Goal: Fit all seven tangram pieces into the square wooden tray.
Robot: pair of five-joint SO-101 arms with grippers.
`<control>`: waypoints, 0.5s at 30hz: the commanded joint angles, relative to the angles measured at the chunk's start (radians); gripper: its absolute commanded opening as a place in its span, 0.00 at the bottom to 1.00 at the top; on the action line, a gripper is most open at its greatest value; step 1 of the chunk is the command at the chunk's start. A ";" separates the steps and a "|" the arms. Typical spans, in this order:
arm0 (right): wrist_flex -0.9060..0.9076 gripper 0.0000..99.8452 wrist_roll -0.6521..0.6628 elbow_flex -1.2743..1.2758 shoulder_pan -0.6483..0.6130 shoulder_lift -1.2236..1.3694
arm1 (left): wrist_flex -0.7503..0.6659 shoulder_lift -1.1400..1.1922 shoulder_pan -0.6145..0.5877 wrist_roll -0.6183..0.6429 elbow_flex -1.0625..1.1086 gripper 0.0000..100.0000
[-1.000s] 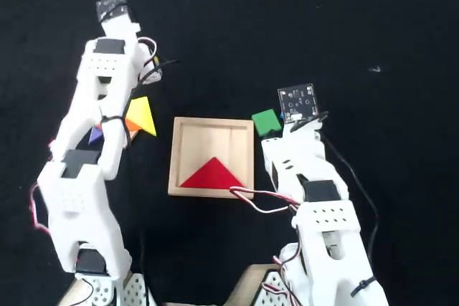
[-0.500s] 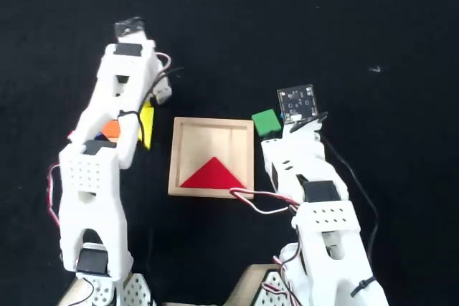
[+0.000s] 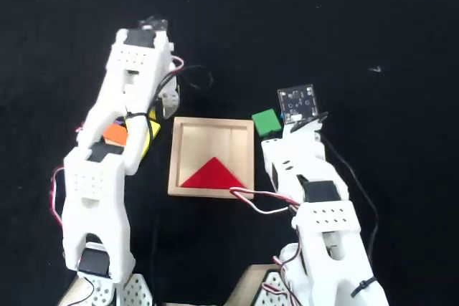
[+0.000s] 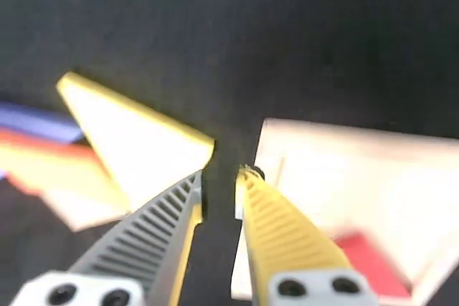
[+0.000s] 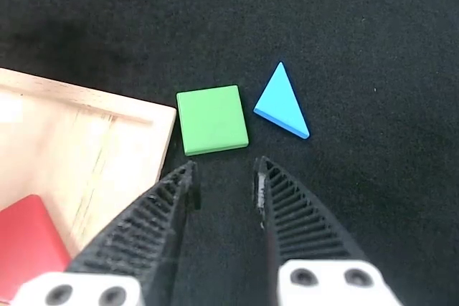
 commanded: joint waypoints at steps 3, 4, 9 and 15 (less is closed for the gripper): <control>-0.026 0.14 0.012 -0.007 -0.018 0.002 | 0.089 -0.157 -0.102 -0.003 0.007 0.09; -0.026 0.14 0.012 -0.007 -0.018 0.002 | 0.084 -0.160 -0.114 -0.003 0.039 0.09; -0.026 0.14 0.012 -0.007 -0.018 0.001 | 0.040 -0.230 -0.125 -0.002 0.243 0.09; -0.026 0.14 0.012 -0.007 -0.018 0.001 | -0.204 -0.497 -0.130 0.000 0.581 0.09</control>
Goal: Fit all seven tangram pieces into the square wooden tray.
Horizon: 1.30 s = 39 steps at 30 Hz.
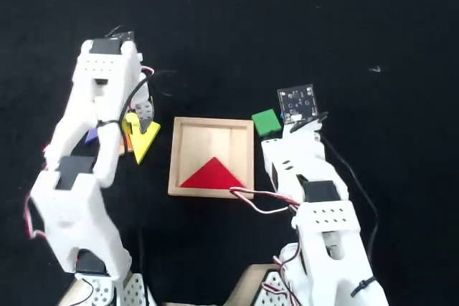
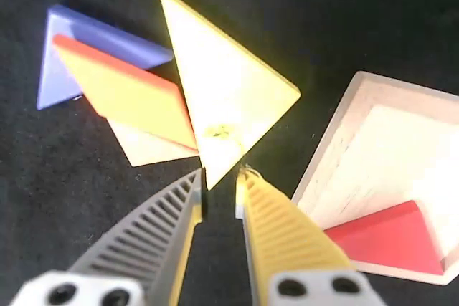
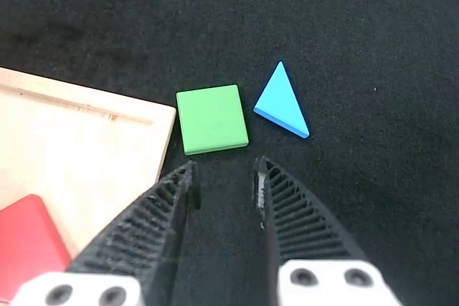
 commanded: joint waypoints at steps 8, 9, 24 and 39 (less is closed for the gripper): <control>-0.026 0.14 0.012 -0.008 -0.018 0.001 | -0.290 -0.267 -0.008 0.098 0.334 0.13; -0.026 0.14 0.012 -0.008 -0.018 0.001 | -0.290 -0.269 -0.002 0.106 0.334 0.16; -0.026 0.14 0.012 -0.005 -0.018 0.001 | -0.298 -0.249 0.012 0.333 0.335 0.21; -0.026 0.14 0.012 -0.005 -0.018 0.001 | -0.272 -0.072 0.004 0.330 0.249 0.38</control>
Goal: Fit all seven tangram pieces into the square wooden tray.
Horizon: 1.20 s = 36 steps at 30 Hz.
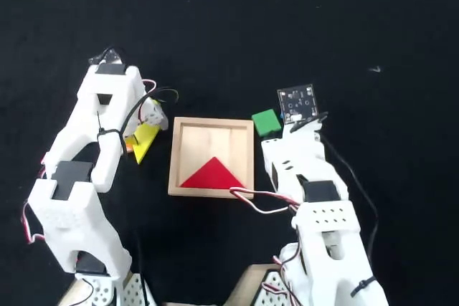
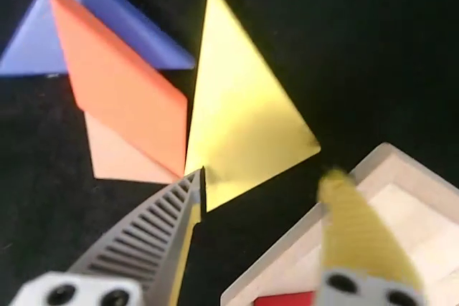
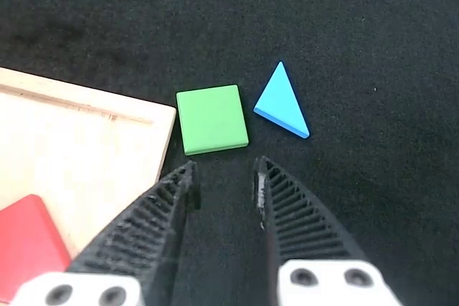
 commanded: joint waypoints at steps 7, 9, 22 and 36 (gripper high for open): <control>-0.026 0.14 0.012 -0.005 -0.018 0.001 | -0.008 0.002 -0.091 -0.071 -0.065 0.41; -0.026 0.14 0.012 -0.005 -0.018 0.001 | -0.040 0.002 -0.110 -0.072 -0.061 0.41; -0.026 0.14 0.012 -0.005 -0.018 0.001 | -0.048 0.155 -0.056 -0.135 -0.134 0.41; -0.026 0.14 0.012 -0.005 -0.018 0.001 | 0.051 0.236 -0.039 -0.127 -0.234 0.38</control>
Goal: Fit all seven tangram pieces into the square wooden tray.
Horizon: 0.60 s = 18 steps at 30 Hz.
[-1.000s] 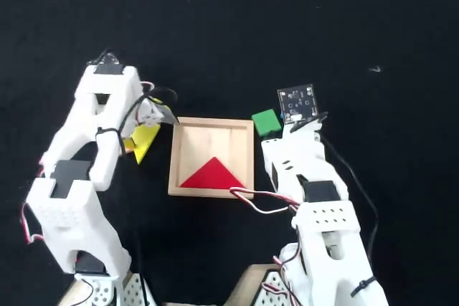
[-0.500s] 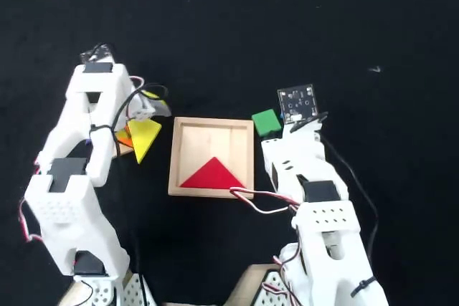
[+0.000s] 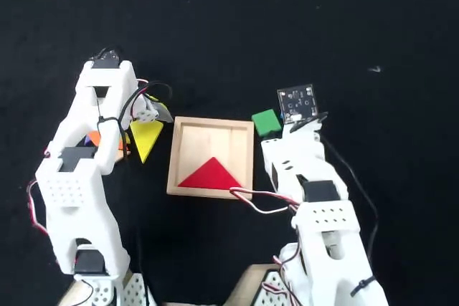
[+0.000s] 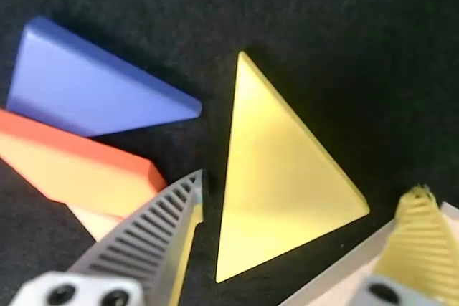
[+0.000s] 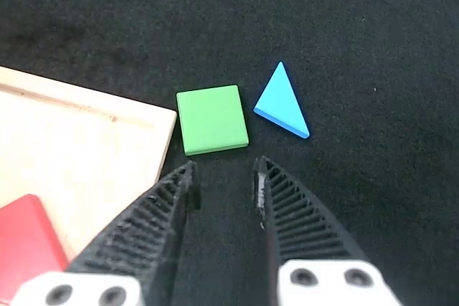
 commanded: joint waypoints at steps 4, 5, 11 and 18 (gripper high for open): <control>-0.026 0.14 0.012 -0.005 -0.017 0.001 | -0.017 0.005 0.013 -0.002 -0.031 0.30; -0.026 0.14 0.012 -0.005 -0.017 0.001 | -0.021 0.005 0.013 -0.002 -0.030 0.30; -0.026 0.14 0.012 -0.005 -0.017 0.001 | -0.020 0.005 0.013 -0.008 -0.027 0.30; -0.026 0.14 0.012 -0.005 -0.017 0.001 | 0.046 -0.041 0.022 -0.012 -0.068 0.29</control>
